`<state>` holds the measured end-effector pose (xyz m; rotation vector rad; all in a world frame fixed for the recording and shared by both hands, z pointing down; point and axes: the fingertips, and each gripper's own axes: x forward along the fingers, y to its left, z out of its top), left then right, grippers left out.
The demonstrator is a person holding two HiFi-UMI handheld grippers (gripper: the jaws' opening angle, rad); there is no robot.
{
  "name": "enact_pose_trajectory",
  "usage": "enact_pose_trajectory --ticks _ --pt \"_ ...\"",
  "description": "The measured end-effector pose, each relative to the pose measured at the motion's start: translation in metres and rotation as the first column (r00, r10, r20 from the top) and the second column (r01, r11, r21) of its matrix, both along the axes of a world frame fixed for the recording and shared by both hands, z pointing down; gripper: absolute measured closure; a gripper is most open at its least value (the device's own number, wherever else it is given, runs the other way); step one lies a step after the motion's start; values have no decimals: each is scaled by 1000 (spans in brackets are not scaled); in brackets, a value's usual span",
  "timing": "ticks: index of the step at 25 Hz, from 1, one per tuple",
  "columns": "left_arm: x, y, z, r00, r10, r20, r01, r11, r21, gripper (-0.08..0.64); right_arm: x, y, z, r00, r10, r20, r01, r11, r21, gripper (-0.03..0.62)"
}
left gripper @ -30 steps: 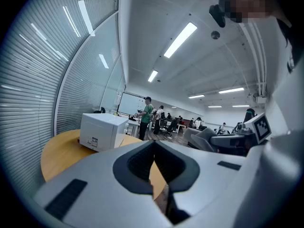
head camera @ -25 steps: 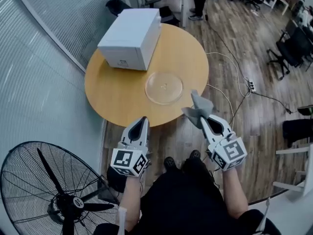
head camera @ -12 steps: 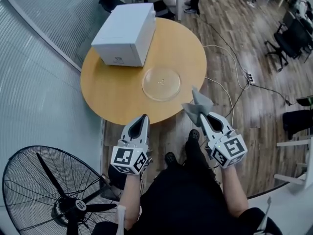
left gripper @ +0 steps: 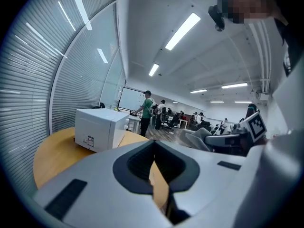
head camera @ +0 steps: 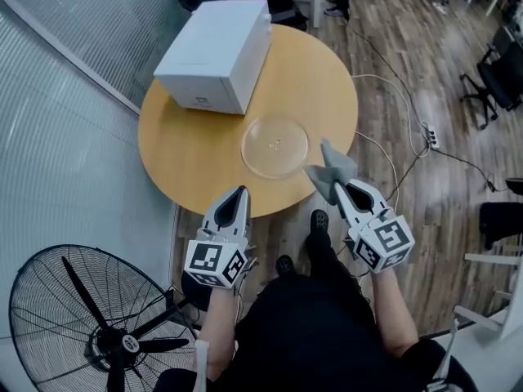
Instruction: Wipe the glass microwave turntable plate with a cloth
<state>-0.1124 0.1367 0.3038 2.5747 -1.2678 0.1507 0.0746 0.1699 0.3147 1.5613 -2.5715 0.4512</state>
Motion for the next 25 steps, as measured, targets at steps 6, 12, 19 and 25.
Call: enact_pose_trajectory --ticks 6,12,19,25 --pt "17 -39 5 997 -69 21 70 997 -30 564 18 -56 0 997 -75 15 75 997 -3 569" --pt "30 -63 23 988 -152 23 153 984 -90 564 34 -95 17 988 -154 30 156 986 -53 569" --pt "43 -77 55 968 -250 14 249 952 -178 563 44 -131 45 969 -247 31 249 961 -118 569" --pt "42 -68 82 943 -334 9 324 908 -266 563 41 -137 70 947 -319 38 321 931 -175 569"
